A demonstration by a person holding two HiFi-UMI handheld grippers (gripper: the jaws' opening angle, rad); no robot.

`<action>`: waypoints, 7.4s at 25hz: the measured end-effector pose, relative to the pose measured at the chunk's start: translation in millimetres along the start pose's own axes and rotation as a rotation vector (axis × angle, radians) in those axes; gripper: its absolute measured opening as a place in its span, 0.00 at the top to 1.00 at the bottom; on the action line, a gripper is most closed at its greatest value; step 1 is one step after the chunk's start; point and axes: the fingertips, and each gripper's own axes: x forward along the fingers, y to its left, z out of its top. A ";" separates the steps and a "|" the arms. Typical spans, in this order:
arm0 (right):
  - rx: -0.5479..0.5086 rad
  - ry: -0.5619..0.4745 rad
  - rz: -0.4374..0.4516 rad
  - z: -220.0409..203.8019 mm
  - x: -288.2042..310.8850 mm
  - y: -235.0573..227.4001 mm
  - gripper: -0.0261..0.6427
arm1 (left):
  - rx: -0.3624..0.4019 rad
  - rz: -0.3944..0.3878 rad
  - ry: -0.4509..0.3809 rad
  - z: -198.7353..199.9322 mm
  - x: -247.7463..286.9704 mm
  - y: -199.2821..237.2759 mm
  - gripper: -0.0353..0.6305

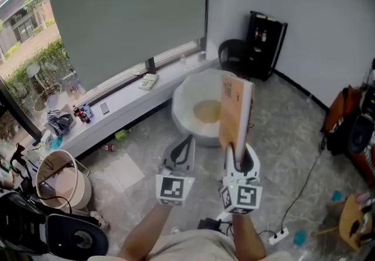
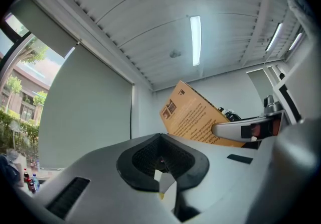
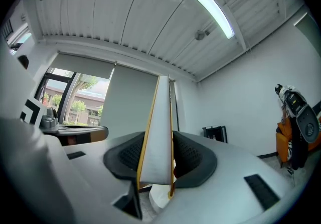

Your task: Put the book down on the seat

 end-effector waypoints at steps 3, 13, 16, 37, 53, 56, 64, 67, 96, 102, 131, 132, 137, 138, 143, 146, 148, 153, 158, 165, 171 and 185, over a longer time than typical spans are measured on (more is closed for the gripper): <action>0.009 0.004 0.001 -2.0 0.1 -8.7 0.73 | 0.013 -0.001 0.011 -2.0 4.7 -7.9 0.94; 0.034 0.039 0.017 -19.0 -8.8 -62.9 0.73 | 0.012 0.029 0.040 -16.4 22.9 -54.7 0.94; 0.034 0.048 0.026 -24.7 -10.1 -75.5 0.74 | -0.003 0.043 0.039 -20.6 25.7 -65.8 0.94; 0.006 0.073 0.026 -60.0 97.2 -94.0 0.74 | -0.030 0.018 0.024 -54.5 132.8 -22.7 0.94; -0.008 0.089 0.008 -84.9 276.6 -29.8 0.74 | -0.049 0.005 0.033 -87.3 237.9 136.3 0.94; -0.004 0.095 -0.005 -92.6 296.1 -25.4 0.74 | -0.048 -0.004 0.032 -92.1 251.2 153.0 0.94; 0.002 0.110 -0.013 -107.4 334.4 -25.9 0.74 | -0.049 -0.002 0.036 -107.0 283.6 178.3 0.94; 0.003 0.117 -0.017 -115.8 351.5 -32.7 0.74 | -0.053 -0.001 0.043 -115.5 301.5 182.4 0.94; 0.037 0.151 0.008 -163.6 568.0 -212.0 0.74 | -0.034 0.045 0.080 -166.4 577.1 168.7 0.94; 0.032 0.188 0.021 -184.1 599.6 -208.0 0.74 | -0.050 0.051 0.102 -188.4 602.0 188.6 0.94; 0.003 0.494 -0.078 -367.6 785.6 -138.4 0.74 | -0.199 -0.033 0.313 -367.8 719.7 372.6 0.94; 0.001 0.514 -0.074 -380.3 787.7 -135.2 0.74 | -0.208 -0.029 0.331 -378.7 719.2 376.9 0.94; -0.013 0.609 -0.044 -444.5 789.5 -130.9 0.74 | -0.229 0.001 0.390 -430.5 716.8 384.8 0.94; -0.011 0.629 -0.044 -457.6 788.5 -131.7 0.74 | -0.240 0.010 0.409 -442.0 715.0 385.3 0.94; -0.025 0.697 -0.040 -526.7 786.2 -141.4 0.74 | -0.255 0.057 0.470 -502.6 709.3 385.5 0.94; -0.024 0.740 -0.048 -575.9 782.5 -153.8 0.74 | -0.263 0.086 0.498 -544.5 707.8 379.6 0.94; -0.014 0.769 -0.057 -609.2 779.1 -162.5 0.74 | -0.266 0.095 0.519 -572.5 707.5 372.8 0.94; -0.008 0.824 -0.053 -684.4 773.0 -164.8 0.74 | -0.272 0.093 0.556 -633.1 702.2 356.4 0.94; -0.009 0.869 -0.054 -748.5 770.9 -162.6 0.74 | -0.272 0.109 0.591 -684.9 692.4 353.0 0.94; -0.031 0.932 -0.075 -843.4 767.3 -159.1 0.74 | -0.262 0.141 0.632 -758.8 680.0 362.2 0.94; -0.029 1.004 -0.068 -893.5 756.7 -149.2 0.74 | -0.271 0.140 0.656 -790.8 675.3 365.7 0.94; -0.042 1.087 -0.024 -927.6 733.6 -128.0 0.73 | -0.252 0.138 0.710 -820.1 659.7 370.8 0.94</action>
